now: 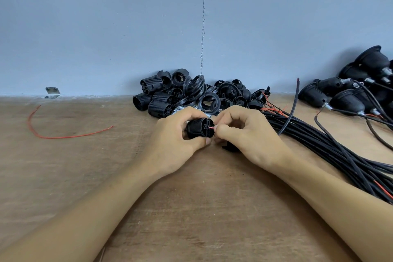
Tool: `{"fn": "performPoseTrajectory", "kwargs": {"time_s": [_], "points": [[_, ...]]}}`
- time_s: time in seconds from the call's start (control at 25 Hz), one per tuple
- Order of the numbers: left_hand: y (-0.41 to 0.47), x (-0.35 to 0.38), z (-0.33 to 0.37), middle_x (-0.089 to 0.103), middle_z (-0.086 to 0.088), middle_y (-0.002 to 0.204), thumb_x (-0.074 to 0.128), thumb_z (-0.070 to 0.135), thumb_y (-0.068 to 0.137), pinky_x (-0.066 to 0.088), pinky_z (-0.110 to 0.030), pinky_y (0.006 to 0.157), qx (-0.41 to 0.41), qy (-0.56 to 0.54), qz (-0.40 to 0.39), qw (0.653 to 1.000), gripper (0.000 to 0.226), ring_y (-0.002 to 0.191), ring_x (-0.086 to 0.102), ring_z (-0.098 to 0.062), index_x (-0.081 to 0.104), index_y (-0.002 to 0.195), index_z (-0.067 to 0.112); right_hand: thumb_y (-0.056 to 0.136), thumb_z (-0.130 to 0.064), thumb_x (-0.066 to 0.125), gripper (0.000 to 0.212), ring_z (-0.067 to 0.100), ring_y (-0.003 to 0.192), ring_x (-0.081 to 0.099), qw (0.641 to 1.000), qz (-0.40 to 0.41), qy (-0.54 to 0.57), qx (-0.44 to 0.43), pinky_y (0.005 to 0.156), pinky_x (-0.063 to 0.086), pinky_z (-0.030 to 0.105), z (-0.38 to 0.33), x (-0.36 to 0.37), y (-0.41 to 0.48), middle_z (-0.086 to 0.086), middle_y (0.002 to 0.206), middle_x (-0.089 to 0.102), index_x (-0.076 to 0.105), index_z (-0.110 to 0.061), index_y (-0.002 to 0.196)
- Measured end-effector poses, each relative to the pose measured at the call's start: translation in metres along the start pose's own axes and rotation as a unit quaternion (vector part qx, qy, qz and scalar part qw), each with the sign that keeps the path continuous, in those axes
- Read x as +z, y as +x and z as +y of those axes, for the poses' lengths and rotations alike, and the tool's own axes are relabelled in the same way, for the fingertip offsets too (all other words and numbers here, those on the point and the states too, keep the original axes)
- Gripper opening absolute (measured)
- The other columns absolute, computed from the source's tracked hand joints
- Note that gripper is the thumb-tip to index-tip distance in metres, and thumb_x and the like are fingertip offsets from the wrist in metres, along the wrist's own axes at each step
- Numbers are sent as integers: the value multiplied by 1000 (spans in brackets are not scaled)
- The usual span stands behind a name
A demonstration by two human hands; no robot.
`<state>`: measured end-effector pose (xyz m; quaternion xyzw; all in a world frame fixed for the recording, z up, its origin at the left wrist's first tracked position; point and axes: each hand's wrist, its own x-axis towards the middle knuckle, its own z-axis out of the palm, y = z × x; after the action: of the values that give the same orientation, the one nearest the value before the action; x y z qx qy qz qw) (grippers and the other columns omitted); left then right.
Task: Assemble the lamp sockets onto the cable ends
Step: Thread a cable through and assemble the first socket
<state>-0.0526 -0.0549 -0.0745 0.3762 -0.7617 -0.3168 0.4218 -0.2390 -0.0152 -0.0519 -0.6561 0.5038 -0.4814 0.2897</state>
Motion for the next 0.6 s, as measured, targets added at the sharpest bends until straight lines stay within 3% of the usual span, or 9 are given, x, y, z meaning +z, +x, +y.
{"fn": "performPoseTrajectory", "kwargs": {"time_s": [0.24,0.6], "points": [[0,0,1,76,14,98,87,12,75,57,-41,94,4,15,6,1000,40,95,72,-8,70,103,36,83,-6,68,17,35,75,69,1000,-14,-11,-15,75,57,49,2,0,0,7,81,71,64,-15,69],[1,0,-1,74,15,98,87,17,75,57,-44,93,22,30,12,999,40,97,71,-9,70,103,39,82,-5,70,19,21,78,68,999,-22,-35,-16,73,54,34,2,-1,0,2,85,69,66,-17,68]]}}
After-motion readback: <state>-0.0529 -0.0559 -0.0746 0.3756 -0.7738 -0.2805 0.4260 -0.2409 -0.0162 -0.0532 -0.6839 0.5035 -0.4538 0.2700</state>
